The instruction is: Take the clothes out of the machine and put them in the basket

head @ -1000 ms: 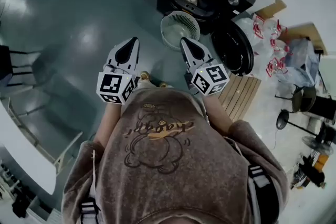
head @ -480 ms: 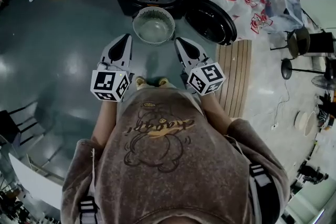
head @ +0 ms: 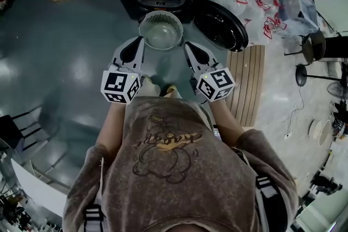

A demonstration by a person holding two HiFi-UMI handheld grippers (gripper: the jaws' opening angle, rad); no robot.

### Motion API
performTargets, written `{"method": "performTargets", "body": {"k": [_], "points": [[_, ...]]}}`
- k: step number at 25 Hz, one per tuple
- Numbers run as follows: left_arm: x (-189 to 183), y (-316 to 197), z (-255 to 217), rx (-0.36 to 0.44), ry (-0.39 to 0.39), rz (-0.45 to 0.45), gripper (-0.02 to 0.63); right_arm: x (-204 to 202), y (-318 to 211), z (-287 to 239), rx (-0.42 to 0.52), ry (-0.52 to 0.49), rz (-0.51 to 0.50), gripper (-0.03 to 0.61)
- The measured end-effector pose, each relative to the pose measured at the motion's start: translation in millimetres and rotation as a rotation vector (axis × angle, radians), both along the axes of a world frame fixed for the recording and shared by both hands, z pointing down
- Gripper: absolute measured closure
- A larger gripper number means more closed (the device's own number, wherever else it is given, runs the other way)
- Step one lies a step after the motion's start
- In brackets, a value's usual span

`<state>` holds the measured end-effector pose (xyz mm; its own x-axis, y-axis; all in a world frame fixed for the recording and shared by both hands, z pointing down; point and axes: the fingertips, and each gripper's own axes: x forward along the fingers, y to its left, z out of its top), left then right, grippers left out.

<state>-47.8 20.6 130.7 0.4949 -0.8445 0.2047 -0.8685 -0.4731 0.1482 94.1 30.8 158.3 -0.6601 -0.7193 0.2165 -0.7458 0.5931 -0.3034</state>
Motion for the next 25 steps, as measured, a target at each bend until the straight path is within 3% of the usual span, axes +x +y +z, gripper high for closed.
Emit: {"method": "performTargets", "body": {"k": [5, 13, 18, 25], "points": [[-12, -48, 17, -0.023, 0.025, 0.054, 0.611, -16, -45, 12, -0.012, 0.027, 0.043, 0.581], [-42, -170, 81, -0.022, 0.009, 0.151, 0.611, -55, -144, 70, -0.038, 0.052, 0.122, 0.581], [-49, -225, 149, -0.009, -0.024, 0.203, 0.611, -70, -206, 136, -0.033, 0.066, 0.146, 0.581], [-50, -276, 264, 0.002, 0.029, 0.156, 0.611, -74, -259, 254, 0.006, 0.069, 0.139, 0.581]]}}
